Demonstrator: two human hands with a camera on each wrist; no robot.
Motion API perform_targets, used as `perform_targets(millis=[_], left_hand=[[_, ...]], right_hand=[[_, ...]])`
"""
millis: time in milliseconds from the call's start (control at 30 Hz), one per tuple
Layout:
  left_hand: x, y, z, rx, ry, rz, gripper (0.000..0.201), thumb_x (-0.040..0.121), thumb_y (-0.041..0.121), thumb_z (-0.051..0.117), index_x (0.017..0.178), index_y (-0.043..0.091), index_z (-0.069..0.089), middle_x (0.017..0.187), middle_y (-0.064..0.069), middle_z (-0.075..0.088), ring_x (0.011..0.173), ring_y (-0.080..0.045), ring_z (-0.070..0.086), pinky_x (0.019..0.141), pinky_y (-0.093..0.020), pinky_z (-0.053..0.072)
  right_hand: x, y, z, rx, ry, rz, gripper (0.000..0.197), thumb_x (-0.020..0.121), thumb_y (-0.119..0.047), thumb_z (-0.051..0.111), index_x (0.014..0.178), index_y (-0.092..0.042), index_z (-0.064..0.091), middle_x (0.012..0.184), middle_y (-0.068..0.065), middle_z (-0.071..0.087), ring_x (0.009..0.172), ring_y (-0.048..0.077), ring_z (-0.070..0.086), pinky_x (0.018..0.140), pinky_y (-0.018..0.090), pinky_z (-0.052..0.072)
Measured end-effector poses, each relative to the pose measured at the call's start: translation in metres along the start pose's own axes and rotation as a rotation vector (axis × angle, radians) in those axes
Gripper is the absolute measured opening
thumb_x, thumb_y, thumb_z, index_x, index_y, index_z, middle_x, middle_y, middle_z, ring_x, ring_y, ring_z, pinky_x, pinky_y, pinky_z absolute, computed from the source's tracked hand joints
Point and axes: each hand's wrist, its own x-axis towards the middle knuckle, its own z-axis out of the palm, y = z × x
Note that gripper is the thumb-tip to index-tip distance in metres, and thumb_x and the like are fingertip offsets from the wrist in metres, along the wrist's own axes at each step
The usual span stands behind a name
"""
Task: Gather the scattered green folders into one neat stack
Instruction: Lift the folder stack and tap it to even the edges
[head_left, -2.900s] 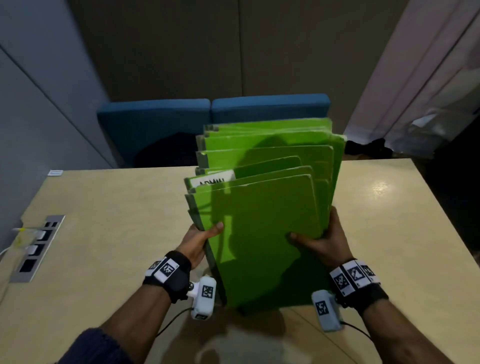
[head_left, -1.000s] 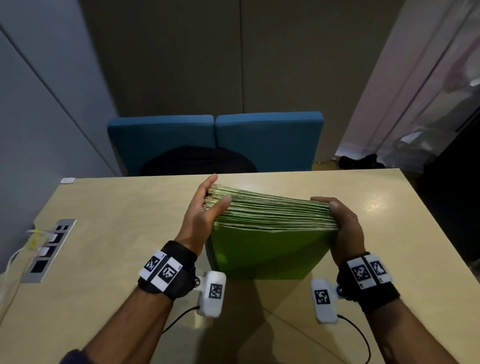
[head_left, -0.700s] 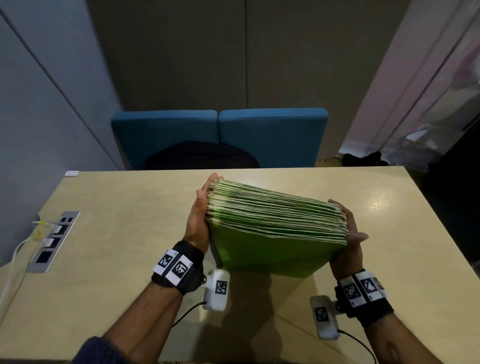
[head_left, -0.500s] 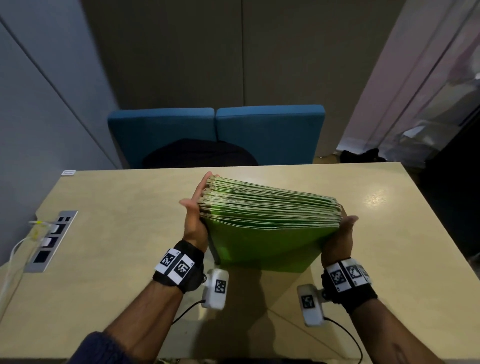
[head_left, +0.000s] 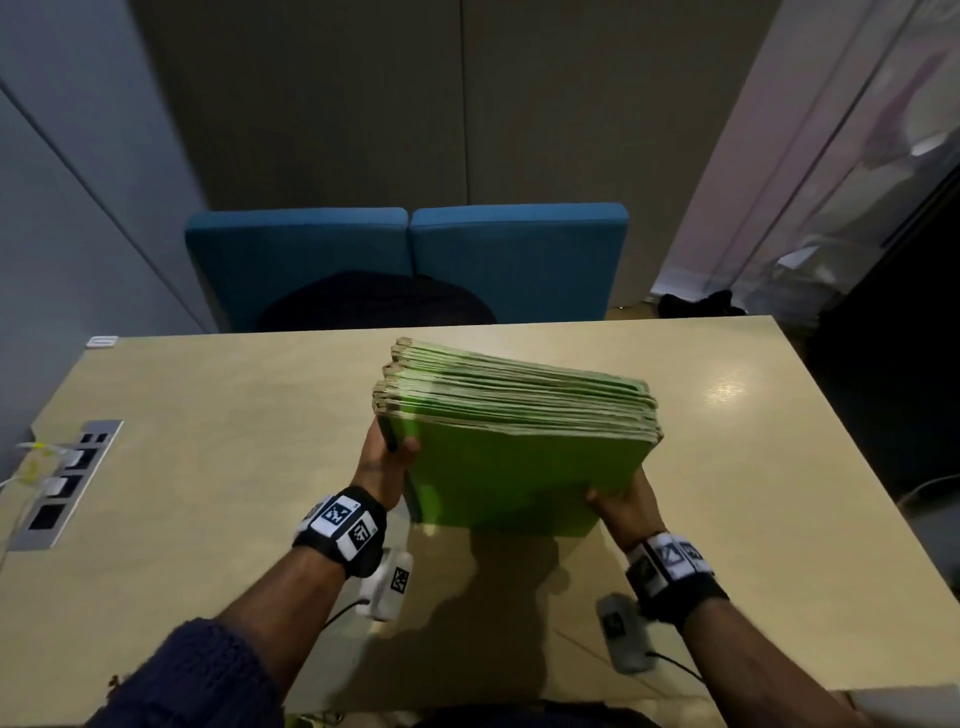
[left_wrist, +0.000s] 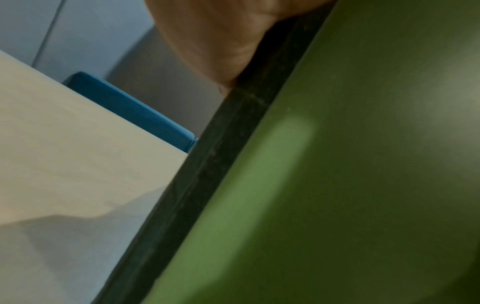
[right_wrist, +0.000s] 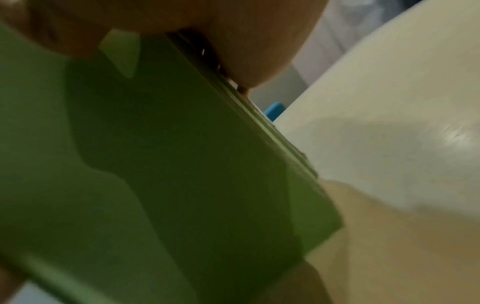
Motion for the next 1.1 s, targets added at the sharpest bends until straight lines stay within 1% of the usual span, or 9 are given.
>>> perform_targets(millis=[67, 167, 300, 500, 633, 700, 800, 933, 1100], left_hand=[[0.001, -0.002, 0.003, -0.003, 0.002, 0.001, 0.089, 0.034, 0.068, 0.086, 0.111, 0.027, 0.069, 0.104, 0.007, 0.074, 0.097, -0.012, 0.070, 0.076, -0.029, 0.058], [0.008, -0.003, 0.006, 0.016, 0.063, 0.012, 0.094, 0.041, 0.058, 0.088, 0.118, 0.016, 0.052, 0.100, 0.007, 0.075, 0.093, -0.012, 0.071, 0.075, -0.033, 0.058], [0.012, -0.012, 0.005, 0.056, 0.111, -0.017, 0.107, 0.043, 0.047, 0.086, 0.130, 0.003, 0.041, 0.100, 0.006, 0.075, 0.092, -0.014, 0.071, 0.075, -0.038, 0.058], [0.022, -0.028, 0.009, 0.216, 0.260, -0.030, 0.076, 0.070, 0.045, 0.064, 0.131, 0.004, 0.045, 0.111, -0.006, 0.065, 0.105, -0.035, 0.060, 0.085, -0.048, 0.052], [0.033, -0.030, 0.043, 0.267, 0.327, -0.034, 0.022, 0.092, 0.023, 0.052, 0.106, 0.006, 0.053, 0.091, -0.012, 0.058, 0.080, -0.027, 0.055, 0.069, -0.039, 0.047], [0.032, -0.033, 0.067, 0.334, 0.288, -0.049, 0.049, 0.085, 0.061, 0.054, 0.090, 0.012, 0.053, 0.076, -0.007, 0.052, 0.063, -0.017, 0.050, 0.057, -0.032, 0.043], [0.034, -0.049, 0.108, 0.452, 0.192, -0.164, 0.083, 0.057, 0.095, 0.034, 0.074, 0.014, 0.045, 0.055, 0.006, 0.038, 0.042, -0.008, 0.036, 0.043, -0.021, 0.030], [0.047, -0.102, 0.162, 0.397, 0.140, -0.481, 0.109, 0.044, 0.100, 0.042, 0.096, 0.009, 0.068, 0.087, -0.005, 0.074, 0.078, -0.024, 0.071, 0.077, -0.041, 0.058], [0.036, -0.129, 0.243, 0.371, 0.041, -0.725, 0.088, 0.068, 0.076, 0.062, 0.120, 0.005, 0.059, 0.105, -0.007, 0.063, 0.094, -0.025, 0.059, 0.088, -0.033, 0.046]], right_hand=[[0.010, -0.002, 0.002, 0.076, 0.044, 0.036, 0.108, 0.051, -0.086, 0.069, 0.141, -0.034, 0.041, 0.128, -0.010, 0.054, 0.117, 0.005, 0.056, 0.098, 0.028, 0.049], [0.013, -0.002, 0.004, 0.106, 0.087, 0.071, 0.099, 0.048, -0.083, 0.073, 0.131, -0.039, 0.041, 0.126, -0.013, 0.055, 0.110, -0.013, 0.056, 0.089, 0.014, 0.048], [0.007, 0.002, 0.002, 0.017, 0.050, 0.118, 0.099, 0.049, -0.084, 0.071, 0.131, -0.038, 0.037, 0.127, -0.016, 0.053, 0.116, 0.012, 0.054, 0.095, 0.030, 0.045], [0.021, -0.003, 0.002, 0.104, 0.153, 0.150, 0.110, 0.045, -0.086, 0.070, 0.130, -0.020, 0.047, 0.117, -0.015, 0.058, 0.104, -0.007, 0.054, 0.077, 0.008, 0.049], [0.023, -0.006, -0.019, 0.136, 0.217, 0.239, 0.073, 0.059, -0.055, 0.083, 0.115, -0.017, 0.055, 0.102, -0.008, 0.064, 0.094, 0.010, 0.062, 0.064, 0.011, 0.053], [0.021, -0.006, -0.042, 0.152, 0.255, 0.318, 0.052, 0.076, -0.036, 0.082, 0.115, -0.015, 0.056, 0.096, -0.006, 0.065, 0.090, 0.020, 0.064, 0.055, 0.010, 0.051], [0.024, 0.001, -0.090, 0.070, 0.278, 0.431, 0.076, 0.064, -0.059, 0.081, 0.117, -0.010, 0.059, 0.095, 0.002, 0.069, 0.082, 0.021, 0.067, 0.056, 0.024, 0.054], [0.031, 0.024, -0.166, -0.044, 0.340, 0.611, 0.042, 0.084, -0.032, 0.076, 0.114, -0.004, 0.065, 0.092, 0.013, 0.072, 0.079, 0.032, 0.070, 0.065, 0.037, 0.061], [0.033, 0.056, -0.259, -0.244, 0.334, 0.845, 0.050, 0.079, -0.038, 0.080, 0.111, 0.000, 0.069, 0.100, 0.018, 0.072, 0.083, 0.031, 0.068, 0.078, 0.039, 0.055]])
